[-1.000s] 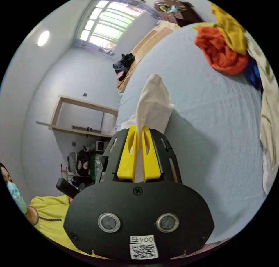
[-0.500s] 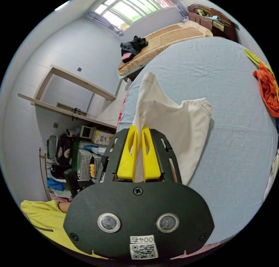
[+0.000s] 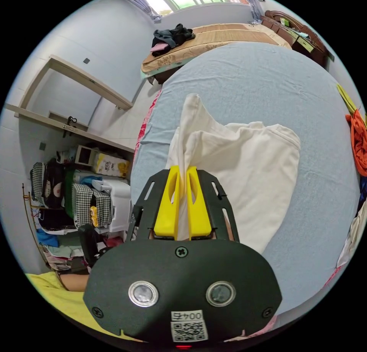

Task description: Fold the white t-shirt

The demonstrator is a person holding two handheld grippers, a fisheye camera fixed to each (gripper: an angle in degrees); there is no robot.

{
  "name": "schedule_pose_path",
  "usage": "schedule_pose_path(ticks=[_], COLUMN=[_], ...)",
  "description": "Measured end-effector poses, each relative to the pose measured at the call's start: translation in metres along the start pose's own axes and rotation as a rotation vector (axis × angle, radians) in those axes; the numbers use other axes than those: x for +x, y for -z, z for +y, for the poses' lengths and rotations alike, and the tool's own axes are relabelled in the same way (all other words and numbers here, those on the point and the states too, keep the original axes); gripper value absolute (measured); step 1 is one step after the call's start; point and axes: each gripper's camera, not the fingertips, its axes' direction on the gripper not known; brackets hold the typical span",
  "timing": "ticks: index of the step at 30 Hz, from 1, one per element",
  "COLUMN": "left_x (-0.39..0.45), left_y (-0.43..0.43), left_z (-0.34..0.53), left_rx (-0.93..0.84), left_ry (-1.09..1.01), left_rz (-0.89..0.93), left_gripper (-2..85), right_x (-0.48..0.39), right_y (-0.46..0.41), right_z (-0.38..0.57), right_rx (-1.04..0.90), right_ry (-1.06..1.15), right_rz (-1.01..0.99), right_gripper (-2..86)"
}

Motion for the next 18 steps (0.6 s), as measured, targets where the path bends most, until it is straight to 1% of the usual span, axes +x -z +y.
schedule_pose_path(ticks=[4, 9, 12, 15, 18], left_x=[-0.038, -0.068, -0.086, -0.103, -0.114], left_y=[0.022, 0.046, 0.059, 0.07, 0.083], left_z=[-0.01, -0.018, -0.021, -0.023, -0.026], left_rx=[-0.004, -0.007, -0.011, -0.009, -0.002], left_ry=[0.053, 0.06, 0.069, 0.089, 0.094], left_rz=[0.035, 0.025, 0.025, 0.033, 0.033], left_gripper=[0.6, 0.9, 1.3, 2.0, 2.8], right_x=[-0.013, -0.029, -0.035, -0.037, -0.024], right_y=[-0.046, -0.091, -0.11, -0.106, -0.084], right_z=[-0.004, -0.004, -0.003, 0.007, 0.032], right_rx=[-0.023, -0.048, -0.065, -0.027, 0.027], right_ry=[0.002, 0.015, 0.026, 0.067, 0.065], right_rz=[0.017, 0.046, 0.024, -0.075, -0.097], right_gripper=[3.6, 3.8, 5.3, 7.0, 7.2])
